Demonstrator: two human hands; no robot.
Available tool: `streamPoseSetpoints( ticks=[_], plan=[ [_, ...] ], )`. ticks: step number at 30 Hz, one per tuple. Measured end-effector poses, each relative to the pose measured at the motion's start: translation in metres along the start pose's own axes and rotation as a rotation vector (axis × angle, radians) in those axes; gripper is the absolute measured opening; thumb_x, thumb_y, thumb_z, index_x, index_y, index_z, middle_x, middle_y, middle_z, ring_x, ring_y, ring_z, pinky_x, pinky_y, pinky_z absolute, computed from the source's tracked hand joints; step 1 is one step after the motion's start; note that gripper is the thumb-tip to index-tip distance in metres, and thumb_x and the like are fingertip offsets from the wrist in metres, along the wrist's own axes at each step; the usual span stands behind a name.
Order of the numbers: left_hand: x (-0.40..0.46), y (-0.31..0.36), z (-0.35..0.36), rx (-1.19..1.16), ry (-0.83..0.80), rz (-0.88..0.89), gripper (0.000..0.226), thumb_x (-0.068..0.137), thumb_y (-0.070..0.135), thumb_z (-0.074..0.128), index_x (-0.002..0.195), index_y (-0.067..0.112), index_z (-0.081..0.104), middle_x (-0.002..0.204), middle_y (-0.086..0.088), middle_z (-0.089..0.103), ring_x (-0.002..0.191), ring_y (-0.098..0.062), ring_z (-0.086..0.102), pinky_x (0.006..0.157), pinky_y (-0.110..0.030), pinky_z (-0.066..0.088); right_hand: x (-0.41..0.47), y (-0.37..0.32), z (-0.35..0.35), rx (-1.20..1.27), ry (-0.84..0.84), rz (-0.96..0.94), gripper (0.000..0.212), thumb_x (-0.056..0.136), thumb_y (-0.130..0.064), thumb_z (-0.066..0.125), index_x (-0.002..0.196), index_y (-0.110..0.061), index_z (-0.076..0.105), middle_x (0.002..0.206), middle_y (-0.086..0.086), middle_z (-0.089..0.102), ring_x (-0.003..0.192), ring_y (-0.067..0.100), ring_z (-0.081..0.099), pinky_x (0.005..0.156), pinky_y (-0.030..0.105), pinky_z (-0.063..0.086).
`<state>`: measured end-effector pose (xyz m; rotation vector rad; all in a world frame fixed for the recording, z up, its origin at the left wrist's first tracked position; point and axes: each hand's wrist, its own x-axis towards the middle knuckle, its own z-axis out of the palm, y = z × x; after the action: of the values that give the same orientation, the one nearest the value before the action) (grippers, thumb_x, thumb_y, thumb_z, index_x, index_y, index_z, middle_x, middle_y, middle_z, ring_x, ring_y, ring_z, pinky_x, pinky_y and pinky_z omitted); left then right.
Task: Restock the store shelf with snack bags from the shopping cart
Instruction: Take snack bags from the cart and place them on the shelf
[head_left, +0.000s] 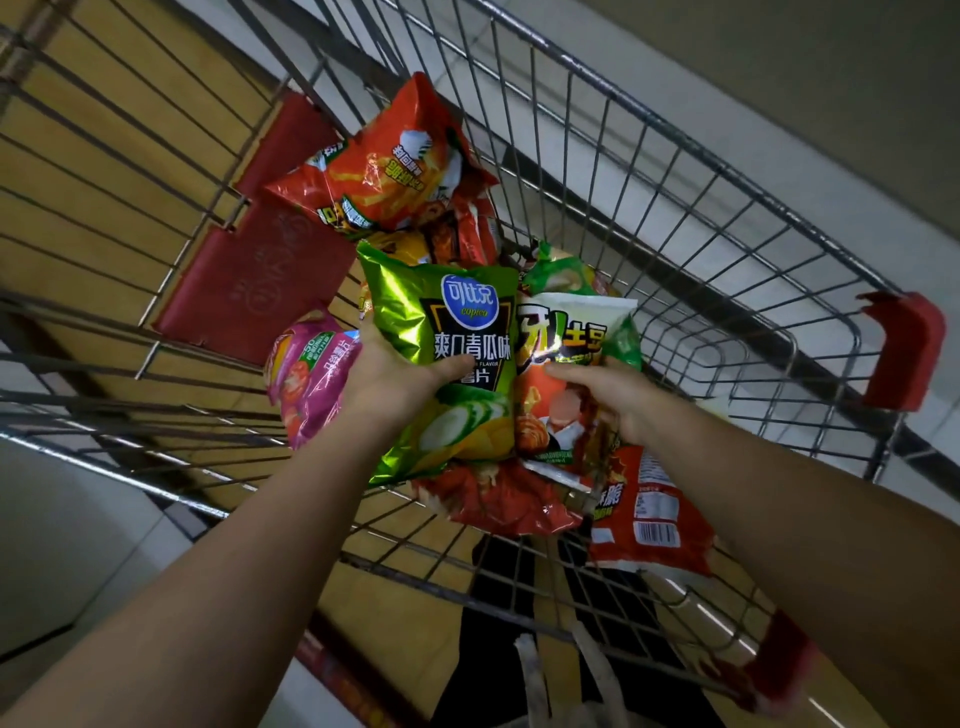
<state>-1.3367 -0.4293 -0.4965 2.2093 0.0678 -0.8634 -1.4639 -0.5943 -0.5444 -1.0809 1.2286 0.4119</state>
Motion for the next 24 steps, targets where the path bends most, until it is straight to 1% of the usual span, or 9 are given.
streamPoseSetpoints(
  ticks=[2, 4, 5, 7, 9, 13, 18, 22, 24],
  plan=[
    [0.000, 0.002, 0.000, 0.004, -0.012, 0.003, 0.107, 0.044, 0.045, 0.090, 0.134, 0.019, 0.038, 0.117, 0.001, 0.064, 0.106, -0.024, 0.062, 0.095, -0.048, 0.049, -0.001, -0.005, 0.001, -0.002, 0.001, -0.002, 0.059, 0.070, -0.026, 0.079, 0.120, -0.008, 0.052, 0.119, 0.005, 0.057, 0.110, 0.022, 0.051, 0.093, 0.034, 0.041],
    [-0.002, 0.002, -0.002, 0.002, -0.011, 0.005, 0.104, 0.046, 0.043, 0.090, 0.134, 0.019, 0.037, 0.118, 0.000, 0.064, 0.106, -0.025, 0.062, 0.095, -0.047, 0.049, -0.006, -0.008, 0.003, -0.002, 0.010, -0.067, 0.029, 0.073, -0.019, 0.077, 0.094, -0.016, 0.057, 0.103, 0.001, 0.057, 0.096, 0.018, 0.052, 0.077, 0.027, 0.043],
    [-0.003, 0.003, -0.004, 0.001, -0.006, 0.008, 0.103, 0.049, 0.040, 0.090, 0.134, 0.019, 0.037, 0.120, -0.001, 0.063, 0.108, -0.025, 0.061, 0.096, -0.047, 0.048, -0.008, -0.008, 0.004, -0.006, 0.015, -0.106, 0.026, 0.073, -0.018, 0.077, 0.088, -0.019, 0.055, 0.100, 0.001, 0.058, 0.092, 0.018, 0.054, 0.070, 0.026, 0.043],
    [-0.007, 0.003, -0.009, -0.002, 0.004, 0.022, 0.099, 0.053, 0.036, 0.090, 0.134, 0.018, 0.037, 0.120, -0.003, 0.063, 0.108, -0.025, 0.061, 0.097, -0.047, 0.048, -0.014, -0.007, 0.007, -0.022, 0.032, -0.173, 0.036, 0.071, -0.018, 0.079, 0.097, -0.016, 0.054, 0.103, 0.002, 0.061, 0.090, 0.020, 0.059, 0.065, 0.025, 0.046],
    [-0.015, 0.007, -0.015, -0.023, 0.011, 0.038, 0.091, 0.055, 0.030, 0.090, 0.130, 0.015, 0.040, 0.116, -0.002, 0.063, 0.105, -0.023, 0.062, 0.096, -0.047, 0.049, -0.022, -0.005, 0.012, -0.034, 0.050, -0.202, 0.048, 0.069, -0.018, 0.080, 0.107, -0.014, 0.051, 0.104, 0.004, 0.062, 0.092, 0.022, 0.061, 0.074, 0.029, 0.050],
    [-0.032, 0.023, -0.035, -0.056, 0.029, 0.096, 0.090, 0.061, 0.030, 0.087, 0.134, 0.015, 0.036, 0.114, 0.004, 0.059, 0.108, -0.018, 0.057, 0.100, -0.039, 0.045, -0.045, -0.012, 0.021, -0.065, 0.091, -0.319, 0.053, 0.068, -0.018, 0.081, 0.110, -0.015, 0.050, 0.104, 0.002, 0.062, 0.093, 0.021, 0.061, 0.085, 0.035, 0.051],
    [-0.051, 0.056, -0.073, -0.089, 0.076, 0.179, 0.098, 0.057, 0.040, 0.088, 0.136, 0.020, 0.033, 0.120, 0.001, 0.059, 0.112, -0.023, 0.057, 0.100, -0.045, 0.045, -0.083, -0.048, 0.028, -0.048, 0.120, -0.514, 0.044, 0.073, -0.018, 0.079, 0.102, -0.019, 0.046, 0.083, -0.012, 0.055, 0.074, 0.007, 0.056, 0.067, 0.022, 0.047],
    [-0.070, 0.088, -0.104, -0.140, 0.108, 0.284, 0.089, 0.063, 0.034, 0.085, 0.134, 0.019, 0.035, 0.108, 0.006, 0.057, 0.103, -0.018, 0.057, 0.092, -0.033, 0.045, -0.115, -0.085, 0.033, -0.091, 0.147, -0.613, 0.050, 0.069, -0.028, 0.080, 0.103, -0.024, 0.044, 0.092, -0.007, 0.058, 0.091, 0.019, 0.059, 0.085, 0.037, 0.050],
    [-0.080, 0.104, -0.118, -0.151, 0.134, 0.335, 0.084, 0.065, 0.033, 0.084, 0.133, 0.018, 0.036, 0.105, 0.008, 0.054, 0.099, -0.016, 0.054, 0.085, -0.027, 0.040, -0.133, -0.104, 0.034, -0.082, 0.148, -0.659, 0.049, 0.070, -0.026, 0.080, 0.103, -0.022, 0.044, 0.091, -0.007, 0.058, 0.093, 0.020, 0.060, 0.087, 0.039, 0.050]
  ],
)
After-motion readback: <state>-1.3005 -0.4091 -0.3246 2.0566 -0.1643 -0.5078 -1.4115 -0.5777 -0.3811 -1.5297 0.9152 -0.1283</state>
